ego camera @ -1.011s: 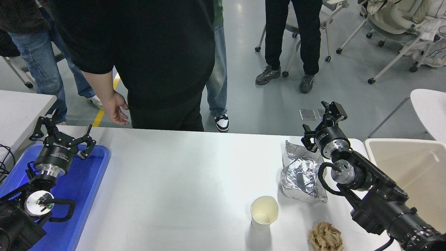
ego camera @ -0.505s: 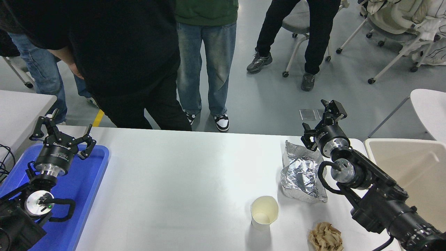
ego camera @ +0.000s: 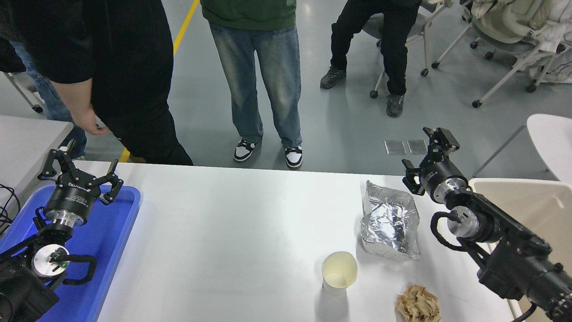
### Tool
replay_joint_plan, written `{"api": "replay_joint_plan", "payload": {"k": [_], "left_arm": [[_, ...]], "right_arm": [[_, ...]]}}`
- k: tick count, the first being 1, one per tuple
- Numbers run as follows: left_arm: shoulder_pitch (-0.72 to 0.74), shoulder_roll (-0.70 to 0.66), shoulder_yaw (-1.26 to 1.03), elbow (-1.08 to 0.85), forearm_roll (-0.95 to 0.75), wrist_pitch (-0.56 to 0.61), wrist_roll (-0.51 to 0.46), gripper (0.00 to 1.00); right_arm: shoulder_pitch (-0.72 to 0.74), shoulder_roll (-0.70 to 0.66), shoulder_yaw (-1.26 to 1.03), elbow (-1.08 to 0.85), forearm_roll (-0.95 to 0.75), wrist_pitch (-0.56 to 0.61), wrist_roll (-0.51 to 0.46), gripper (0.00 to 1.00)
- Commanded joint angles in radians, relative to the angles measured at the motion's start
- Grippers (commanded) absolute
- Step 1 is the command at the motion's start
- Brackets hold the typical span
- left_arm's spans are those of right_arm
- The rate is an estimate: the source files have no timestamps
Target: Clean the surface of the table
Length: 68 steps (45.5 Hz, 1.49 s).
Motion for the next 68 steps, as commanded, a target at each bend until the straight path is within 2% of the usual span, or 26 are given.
{"api": "replay_joint_plan", "payload": {"k": [1,6,23,34,40,48,54,57,68], "left_arm": [[0.000,0.000,0.000,0.000,0.002,0.000,0.000,1.00],[0.000,0.000,0.000,-0.001,0.000,0.000,0.000,1.00],[0.000,0.000,0.000,0.000,0.000,0.000,0.000,1.00],[0.000,0.000,0.000,-0.001,0.000,0.000,0.000,1.00],[0.000,-0.001,0.000,-0.001,0.000,0.000,0.000,1.00],[0.000,0.000,0.000,-0.001,0.002,0.000,0.000,1.00],[-0.001,0.000,0.000,-0.001,0.002,-0.002,0.000,1.00],[0.000,0.000,0.000,-0.001,0.002,-0.002,0.000,1.00],[-0.001,0.000,0.002,-0.001,0.000,-0.002,0.000,1.00]], "right_arm": [[0.018,-0.127,-0.210,0.068,-0.020,0.056,0.001,1.00],[0.036,-0.197,-0.304,0.148,-0.094,0.056,0.001,1.00],[0.052,-0.434,-0.426,0.487,-0.699,0.056,-0.008,1.00],[0.093,-0.546,-0.558,0.648,-0.954,0.059,-0.019,1.00],[0.139,-0.580,-0.643,0.715,-1.088,0.087,-0.068,1.00],[0.190,-0.572,-0.692,0.746,-1.091,0.124,-0.169,1.00],[0.224,-0.552,-0.698,0.777,-0.930,0.167,-0.272,1.00],[0.230,-0.537,-0.698,0.781,-0.881,0.173,-0.294,1.00],[0.213,-0.483,-0.706,0.780,-0.868,0.199,-0.341,1.00]]}}
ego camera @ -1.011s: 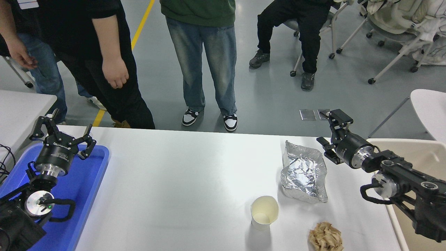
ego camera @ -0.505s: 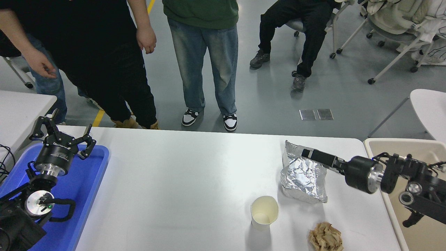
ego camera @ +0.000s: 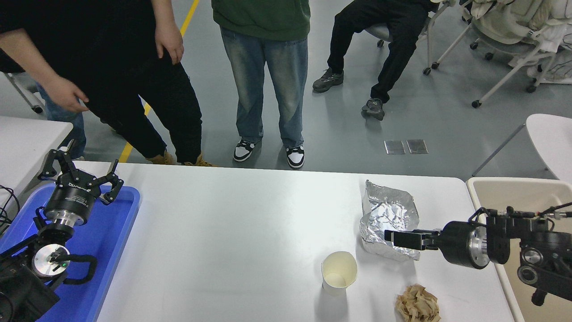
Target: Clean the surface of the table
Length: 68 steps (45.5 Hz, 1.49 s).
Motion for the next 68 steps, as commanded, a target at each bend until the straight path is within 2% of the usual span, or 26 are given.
{"api": "replay_joint_plan", "payload": {"k": [1,20,32,55,61,64,66,68], "left_arm": [[-0.001,-0.001,0.000,0.000,0.000,0.000,0.000,1.00],[0.001,-0.001,0.000,0.000,0.001,0.000,0.000,1.00],[0.001,0.001,0.002,0.000,0.001,0.000,0.000,1.00],[-0.001,0.001,0.002,0.000,0.000,0.000,0.000,1.00],[0.001,0.001,0.002,0.000,0.001,0.000,0.000,1.00],[0.001,0.001,0.000,0.000,0.000,0.000,0.000,1.00],[0.001,0.001,0.002,0.000,0.000,0.000,0.000,1.00],[0.001,-0.001,0.002,0.000,0.000,0.000,0.000,1.00]], "right_arm": [[0.000,0.043,-0.018,0.017,0.045,0.039,-0.077,1.00],[-0.083,0.147,-0.014,-0.004,0.048,0.045,-0.105,1.00],[-0.080,0.190,0.000,-0.023,0.105,0.047,-0.140,1.00],[-0.080,0.311,0.000,-0.147,0.103,0.047,-0.157,1.00],[-0.069,0.336,-0.006,-0.164,0.088,0.047,-0.157,0.92],[-0.064,0.339,-0.010,-0.170,0.082,0.048,-0.157,0.84],[-0.061,0.343,-0.010,-0.171,0.068,0.056,-0.157,0.74],[-0.057,0.343,-0.012,-0.173,0.045,0.064,-0.157,0.60]]}}
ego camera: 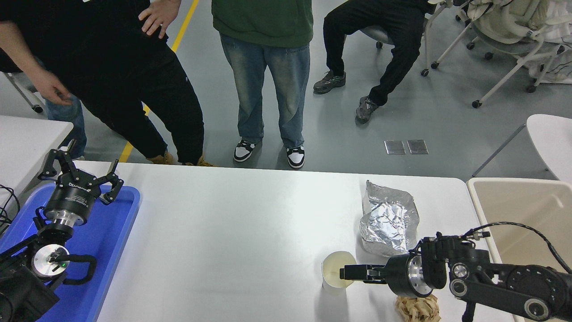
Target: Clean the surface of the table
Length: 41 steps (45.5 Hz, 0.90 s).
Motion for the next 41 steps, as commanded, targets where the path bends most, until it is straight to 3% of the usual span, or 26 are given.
{"api": "replay_joint_plan", "payload": {"k": [1,5,10,30,41], "left_arm": [[-0.001,0.001,0.001,0.000,-0.001,0.000,0.000,1.00],[0.000,0.001,0.000,0.000,-0.001,0.000,0.000,1.00],[0.000,0.001,0.001,0.001,0.001,0.000,0.000,1.00],[0.000,0.001,0.001,0.000,-0.001,0.000,0.000,1.00],[0.000,-0.001,0.001,0.000,-0.001,0.000,0.000,1.00]], "right_arm": [[0.017,0.032,-0.007,-0.030,-0.057,0.019,-0.003,0.53],[0.017,0.031,-0.009,-0.028,-0.098,0.026,-0.002,0.26],[0.017,0.031,-0.006,-0.028,-0.098,0.057,-0.002,0.00],[0.034,-0.047,0.008,-0.001,-0.048,0.098,-0.005,0.00],[0.118,-0.251,0.031,0.120,0.044,0.126,-0.005,0.00]]}}
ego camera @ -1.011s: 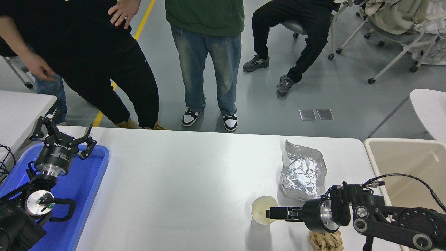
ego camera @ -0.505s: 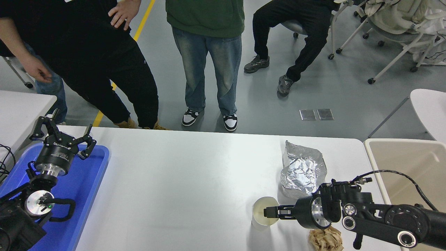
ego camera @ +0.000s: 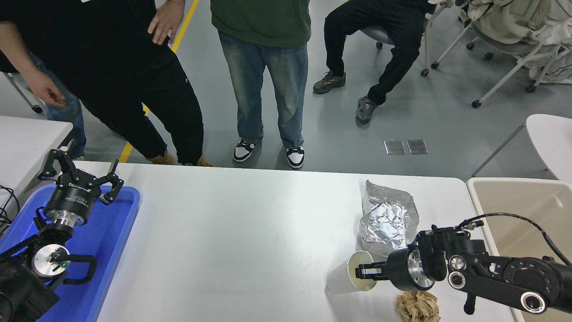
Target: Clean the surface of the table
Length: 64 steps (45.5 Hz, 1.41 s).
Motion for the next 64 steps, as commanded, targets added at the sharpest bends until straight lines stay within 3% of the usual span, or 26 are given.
{"api": "replay_joint_plan", "payload": {"k": [1,16,22,32,51,64], "left_arm": [[0.000,0.000,0.000,0.000,0.001,0.000,0.000,1.00],[-0.001,0.000,0.000,0.000,-0.001,0.000,0.000,1.00],[-0.001,0.000,0.000,0.000,0.001,0.000,0.000,1.00],[0.000,0.000,0.000,0.000,-0.001,0.000,0.000,1.00],[0.000,-0.001,0.000,0.000,-0.001,0.000,0.000,1.00],[0.000,-0.001,0.000,0.000,-0.001,0.000,0.000,1.00]], "right_arm": [[0.080,-0.172,0.016,0.095,0.091,0.036,0.000,0.00],[0.279,-0.427,0.023,0.161,0.230,0.186,0.001,0.00],[0.408,-0.537,0.024,0.162,0.308,0.301,0.001,0.00],[0.543,-0.623,0.024,0.159,0.348,0.410,0.001,0.00],[0.531,-0.631,-0.002,0.081,0.345,0.407,0.001,0.00],[0.387,-0.602,-0.002,-0.097,0.346,0.311,0.001,0.00]]}}
